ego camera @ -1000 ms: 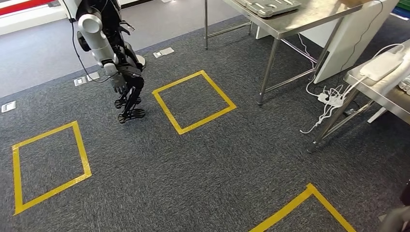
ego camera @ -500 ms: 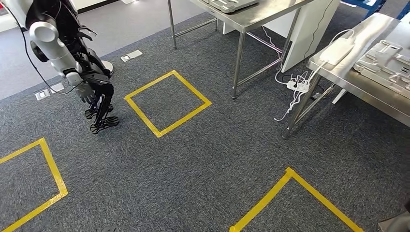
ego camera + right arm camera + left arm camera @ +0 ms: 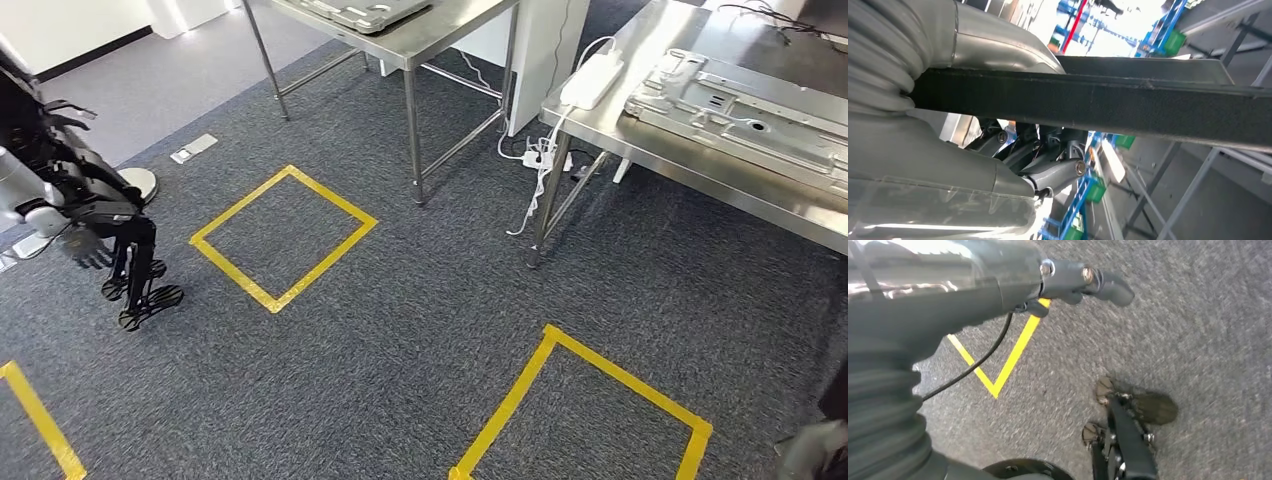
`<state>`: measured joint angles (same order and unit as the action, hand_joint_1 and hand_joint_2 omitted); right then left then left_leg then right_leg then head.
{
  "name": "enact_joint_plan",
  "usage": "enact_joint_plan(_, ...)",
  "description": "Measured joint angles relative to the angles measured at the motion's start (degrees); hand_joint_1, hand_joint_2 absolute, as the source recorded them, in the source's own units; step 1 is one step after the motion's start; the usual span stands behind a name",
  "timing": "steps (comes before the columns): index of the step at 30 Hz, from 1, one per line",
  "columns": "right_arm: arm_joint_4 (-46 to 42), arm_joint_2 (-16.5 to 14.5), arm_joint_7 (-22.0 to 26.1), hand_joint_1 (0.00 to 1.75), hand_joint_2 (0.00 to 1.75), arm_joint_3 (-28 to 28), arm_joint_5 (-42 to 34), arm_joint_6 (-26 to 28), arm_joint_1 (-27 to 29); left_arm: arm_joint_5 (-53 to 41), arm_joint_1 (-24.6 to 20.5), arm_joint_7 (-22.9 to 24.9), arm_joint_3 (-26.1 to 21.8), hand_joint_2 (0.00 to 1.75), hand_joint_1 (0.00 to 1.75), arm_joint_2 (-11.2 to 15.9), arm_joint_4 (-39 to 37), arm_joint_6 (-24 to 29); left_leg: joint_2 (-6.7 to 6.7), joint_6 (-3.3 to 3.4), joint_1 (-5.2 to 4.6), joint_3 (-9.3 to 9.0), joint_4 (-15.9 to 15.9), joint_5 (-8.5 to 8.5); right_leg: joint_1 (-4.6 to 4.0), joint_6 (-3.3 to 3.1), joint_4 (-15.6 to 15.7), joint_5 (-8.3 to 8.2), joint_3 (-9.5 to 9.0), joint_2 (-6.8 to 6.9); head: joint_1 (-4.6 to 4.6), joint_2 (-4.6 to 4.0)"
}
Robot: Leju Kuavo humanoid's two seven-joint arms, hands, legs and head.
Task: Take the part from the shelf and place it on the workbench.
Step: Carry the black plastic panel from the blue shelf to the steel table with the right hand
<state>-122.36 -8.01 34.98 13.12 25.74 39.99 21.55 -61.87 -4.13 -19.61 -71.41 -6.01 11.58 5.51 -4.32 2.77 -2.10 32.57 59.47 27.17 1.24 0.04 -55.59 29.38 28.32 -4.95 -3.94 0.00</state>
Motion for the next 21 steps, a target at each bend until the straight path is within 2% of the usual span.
enact_joint_plan(1,0.02,0.01,-0.07,1.75,1.75,-0.04,0.03,-0.01,-0.07,0.05,0.07,-0.20,-0.01,1.75,0.00,0.20,0.07,-0.01,-1.45,1.00,-0.62,-1.06,-2.85,-1.11,0.08,0.08,0.18,0.06,-0.12,-0.76,0.00,0.00)
enact_joint_plan(2,0.03,0.01,-0.15,1.75,1.75,-0.08,0.03,-0.02,-0.11,0.10,0.10,-0.42,-0.03,1.75,0.00,0.23,0.10,-0.03,-2.18,1.48,-1.03,-1.66,-4.26,-1.50,0.20,0.17,0.34,0.11,-0.15,-1.61,0.01,0.00)
enact_joint_plan(3,0.03,0.01,-0.23,1.75,1.75,-0.08,0.03,-0.02,-0.15,0.14,0.10,-0.63,-0.05,1.75,0.00,0.29,0.15,-0.04,-1.75,1.48,-1.15,-1.95,-4.73,-1.50,0.05,0.29,0.48,0.14,-0.14,-2.49,0.03,0.00)
enact_joint_plan(4,0.02,0.01,-0.29,1.75,1.75,-0.05,0.03,-0.01,-0.09,0.15,-0.01,-0.75,-0.08,1.75,0.00,0.34,0.22,-0.04,-0.78,1.09,-0.94,-2.27,-5.23,-1.58,0.06,0.31,0.47,0.22,-0.12,-2.82,-0.18,0.00)
enact_joint_plan(5,0.01,0.03,-0.32,1.75,1.75,-0.02,0.03,0.00,-0.08,0.15,-0.16,-0.87,-0.09,1.75,0.00,0.18,0.22,-0.07,0.02,0.63,-0.69,-2.63,-5.73,-1.67,-0.16,0.41,0.05,0.53,0.13,-2.14,-0.17,0.00)
enact_joint_plan(6,0.01,0.07,-0.33,1.75,1.75,0.00,0.04,0.01,-0.22,0.15,-0.28,-0.96,-0.10,1.75,0.00,0.19,0.26,-0.09,0.88,0.38,-0.45,-2.98,-6.21,-1.70,-0.42,0.54,-1.38,1.41,0.95,-0.76,0.01,0.00)
enact_joint_plan(8,0.08,0.13,-0.38,1.75,1.75,-0.03,0.07,0.01,-0.63,0.15,-0.39,-1.04,-0.11,1.75,0.00,0.09,0.24,-0.18,2.63,0.13,-0.09,-3.56,-6.67,-1.41,-0.79,0.79,-7.95,4.55,4.82,2.58,0.54,0.00)
enact_joint_plan(9,0.15,0.15,-0.44,1.75,1.75,-0.04,0.06,0.01,-0.82,0.15,-0.36,-1.06,-0.11,1.75,0.00,0.07,0.21,-0.23,3.58,0.11,0.07,-3.79,-6.70,-1.12,-0.79,0.89,-12.16,6.05,7.40,3.34,0.81,0.00)
enact_joint_plan(10,0.25,0.17,-0.55,1.75,1.75,-0.05,0.06,0.01,-0.88,0.15,-0.33,-1.08,-0.11,1.75,0.00,0.05,0.18,-0.27,4.45,0.00,0.25,-4.09,-6.71,-0.79,-0.73,1.02,-15.39,6.68,9.50,3.70,0.99,0.00)
enact_joint_plan(11,0.34,0.20,-0.69,1.75,1.75,-0.04,0.06,0.01,-0.90,0.14,-0.31,-1.11,-0.11,1.75,0.00,0.00,0.15,-0.30,5.28,-0.19,0.46,-4.46,-6.70,-0.42,-0.65,1.23,-16.69,6.19,10.63,3.92,1.10,0.00)
enact_joint_plan(12,0.42,0.22,-0.84,1.75,1.75,-0.04,0.07,0.01,-0.91,0.13,-0.33,-1.13,-0.11,1.75,0.00,-0.04,0.13,-0.31,6.05,-0.45,0.70,-4.92,-6.66,0.00,-0.53,1.51,-15.64,4.59,10.52,4.23,1.22,0.00)
enact_joint_plan(13,0.47,0.25,-0.94,1.75,1.75,-0.03,0.08,0.01,-0.94,0.11,-0.36,-1.07,-0.11,1.75,0.00,-0.08,0.10,-0.32,6.74,-0.79,0.96,-5.41,-6.55,0.46,-0.34,1.87,-12.46,2.29,9.22,4.87,1.32,0.00)
enact_joint_plan(15,0.53,0.27,-1.04,1.75,1.75,-0.04,0.12,0.01,-1.18,0.07,-0.42,-0.72,-0.11,1.75,0.00,0.00,0.11,-0.24,7.93,-1.65,1.05,-6.26,-5.99,1.71,0.18,2.53,-4.64,-1.59,5.54,7.59,1.80,0.00)
enact_joint_plan(16,0.59,0.29,-1.11,1.75,1.75,-0.05,0.18,0.00,-1.35,0.03,-0.47,-0.50,-0.11,1.75,0.00,0.08,0.12,-0.18,8.46,-1.95,0.97,-6.60,-5.72,2.36,0.40,2.53,-2.11,-2.48,4.31,8.51,1.86,0.00)
enact_joint_plan(17,0.67,0.31,-1.19,1.75,1.75,-0.04,0.24,0.00,-1.48,0.00,-0.55,-0.32,-0.11,1.75,0.00,0.17,0.14,-0.12,8.96,-2.15,0.78,-6.89,-5.54,2.88,0.49,2.34,-0.98,-2.66,3.78,8.95,1.80,0.00)
enact_joint_plan(19,0.78,0.36,-1.32,1.75,1.75,0.02,0.39,0.01,-1.56,-0.05,-0.71,-0.06,-0.11,1.75,0.00,0.20,0.13,-0.10,9.94,-2.30,0.85,-7.38,-5.43,3.47,0.51,1.60,-0.96,-2.43,3.85,7.65,1.29,0.00)
enact_joint_plan(20,0.79,0.38,-1.32,1.75,1.75,0.07,0.47,0.01,-1.53,-0.05,-0.78,0.04,-0.11,1.75,0.00,0.19,0.11,-0.10,9.67,-2.49,1.00,-7.43,-5.00,3.94,0.53,1.33,-1.02,-2.36,3.84,7.07,1.14,0.00)
enact_joint_plan(21,0.79,0.40,-1.31,1.75,1.75,0.09,0.54,0.01,-1.56,-0.05,-0.83,0.14,-0.11,1.75,0.00,0.18,0.10,-0.11,8.80,-2.75,1.23,-7.00,-3.61,4.98,0.62,1.12,-1.06,-2.34,3.81,6.49,1.03,0.00)
